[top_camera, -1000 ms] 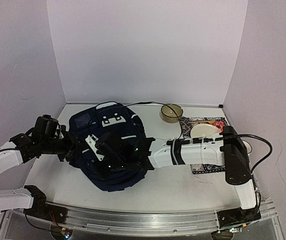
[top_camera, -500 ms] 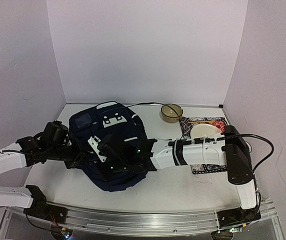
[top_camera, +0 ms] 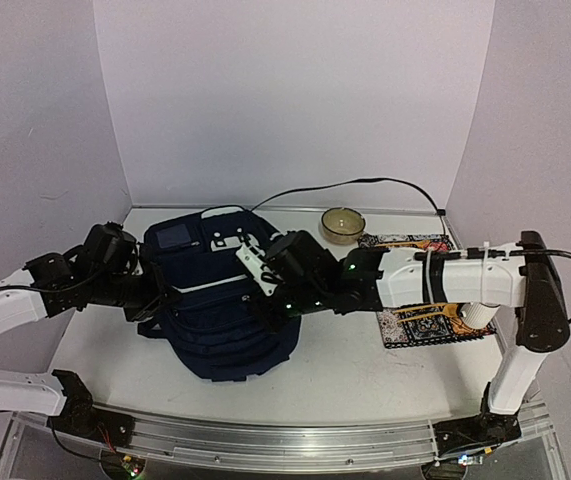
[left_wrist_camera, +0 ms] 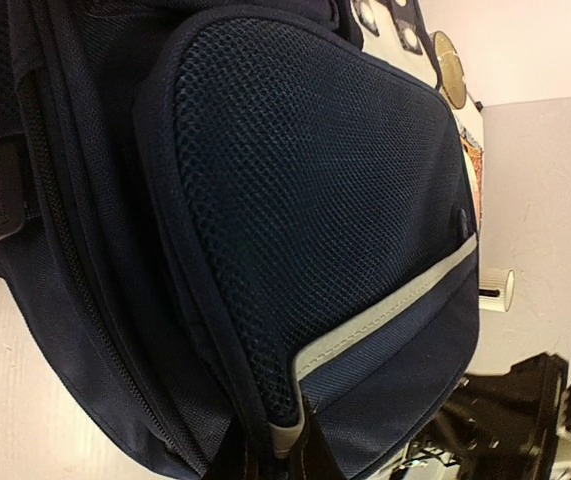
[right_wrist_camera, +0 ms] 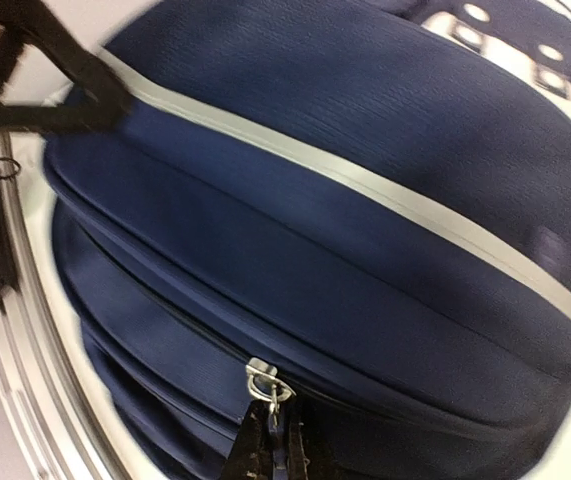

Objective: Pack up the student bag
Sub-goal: Rotate the student bag at the center of the board.

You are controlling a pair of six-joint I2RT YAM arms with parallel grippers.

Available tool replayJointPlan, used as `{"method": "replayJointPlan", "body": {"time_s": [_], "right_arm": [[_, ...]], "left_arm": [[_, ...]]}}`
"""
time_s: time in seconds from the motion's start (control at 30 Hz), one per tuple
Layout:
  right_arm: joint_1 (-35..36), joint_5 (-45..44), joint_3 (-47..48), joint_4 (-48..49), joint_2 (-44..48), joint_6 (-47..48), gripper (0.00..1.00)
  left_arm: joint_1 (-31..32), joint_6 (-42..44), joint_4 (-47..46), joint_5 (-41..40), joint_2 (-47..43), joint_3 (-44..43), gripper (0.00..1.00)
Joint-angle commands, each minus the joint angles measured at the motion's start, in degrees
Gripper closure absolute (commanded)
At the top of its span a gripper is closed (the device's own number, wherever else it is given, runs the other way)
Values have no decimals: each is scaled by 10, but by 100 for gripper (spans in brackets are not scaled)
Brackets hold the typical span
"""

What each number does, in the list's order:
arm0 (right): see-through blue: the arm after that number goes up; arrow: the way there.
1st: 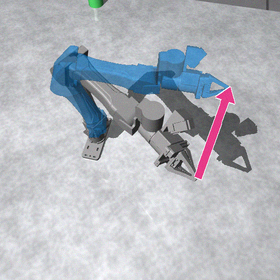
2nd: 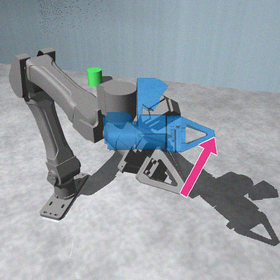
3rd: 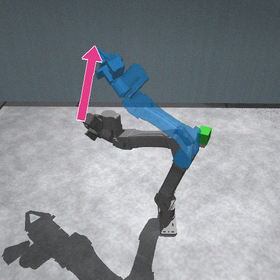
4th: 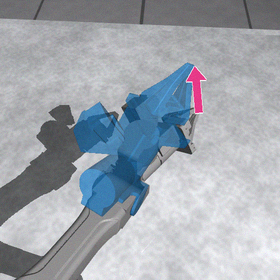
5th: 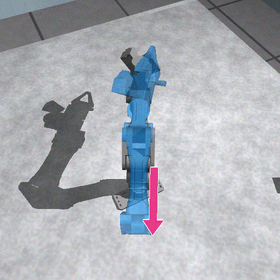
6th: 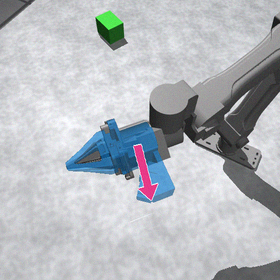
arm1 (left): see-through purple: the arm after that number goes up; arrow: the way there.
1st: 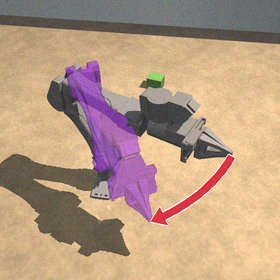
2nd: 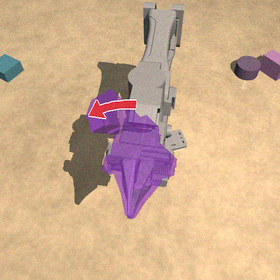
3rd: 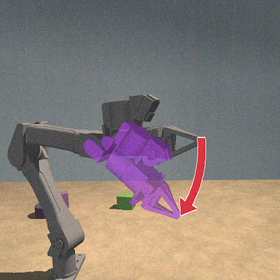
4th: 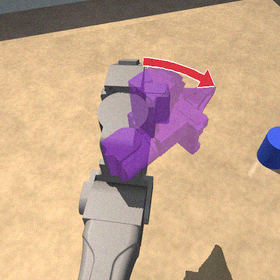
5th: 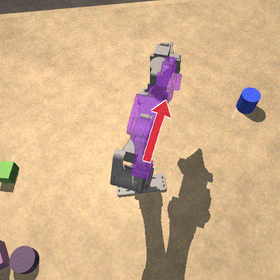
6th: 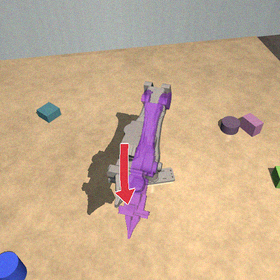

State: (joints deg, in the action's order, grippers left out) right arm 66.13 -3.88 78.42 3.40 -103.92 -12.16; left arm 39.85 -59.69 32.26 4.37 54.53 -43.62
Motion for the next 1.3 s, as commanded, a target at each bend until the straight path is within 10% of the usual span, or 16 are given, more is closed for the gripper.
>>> {"method": "replayJointPlan", "body": {"time_s": [0.0, 0.5, 0.63, 0.9, 1.27], "right_arm": [[-47, -13, -28, -116, 61, 27, 100], [12, 73, 69, -113, -24, 6, 100], [35, 84, 134, -109, -74, 1, 100], [43, 79, 245, -100, -156, -15, 100], [44, 80, 295, -96, -204, -24, 100]], "left_arm": [[-48, 91, 80, -152, 2, -40, 100], [-168, 262, 33, -201, 139, -114, 100], [-177, 268, 23, -182, 169, -156, 79], [-178, 167, 38, -94, 104, -138, 43], [-175, 0, 38, 71, 0, -12, 36]]}}
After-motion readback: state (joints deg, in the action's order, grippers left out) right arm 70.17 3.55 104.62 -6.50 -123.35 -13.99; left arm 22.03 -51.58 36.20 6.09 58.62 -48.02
